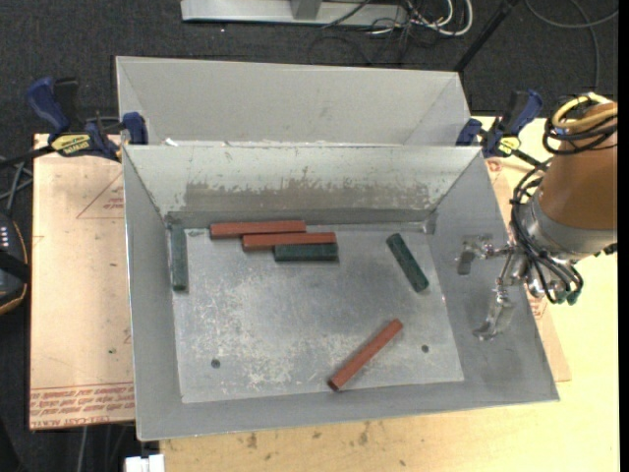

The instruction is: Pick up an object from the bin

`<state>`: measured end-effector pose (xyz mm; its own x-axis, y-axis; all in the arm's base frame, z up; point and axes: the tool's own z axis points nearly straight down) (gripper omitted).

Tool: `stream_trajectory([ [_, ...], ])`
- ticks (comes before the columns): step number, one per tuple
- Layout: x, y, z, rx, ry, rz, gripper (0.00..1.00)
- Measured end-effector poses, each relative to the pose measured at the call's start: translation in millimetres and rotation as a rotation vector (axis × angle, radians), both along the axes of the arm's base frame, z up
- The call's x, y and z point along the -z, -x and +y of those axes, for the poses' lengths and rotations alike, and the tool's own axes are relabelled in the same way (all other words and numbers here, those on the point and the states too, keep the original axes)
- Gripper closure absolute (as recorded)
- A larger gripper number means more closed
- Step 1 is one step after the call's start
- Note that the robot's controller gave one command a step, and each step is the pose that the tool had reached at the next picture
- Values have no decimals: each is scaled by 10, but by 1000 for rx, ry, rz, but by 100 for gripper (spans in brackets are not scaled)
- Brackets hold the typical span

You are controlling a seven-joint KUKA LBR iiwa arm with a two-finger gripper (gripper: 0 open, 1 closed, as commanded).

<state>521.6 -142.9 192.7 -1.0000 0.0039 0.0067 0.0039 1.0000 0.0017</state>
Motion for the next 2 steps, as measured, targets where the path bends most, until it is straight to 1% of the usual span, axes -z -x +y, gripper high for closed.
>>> stream_trajectory([
  [1, -43, -19, 7, -4, 2, -8, 0],
  [2, 362, -285, 88, 111, 2, -12, 0],
])
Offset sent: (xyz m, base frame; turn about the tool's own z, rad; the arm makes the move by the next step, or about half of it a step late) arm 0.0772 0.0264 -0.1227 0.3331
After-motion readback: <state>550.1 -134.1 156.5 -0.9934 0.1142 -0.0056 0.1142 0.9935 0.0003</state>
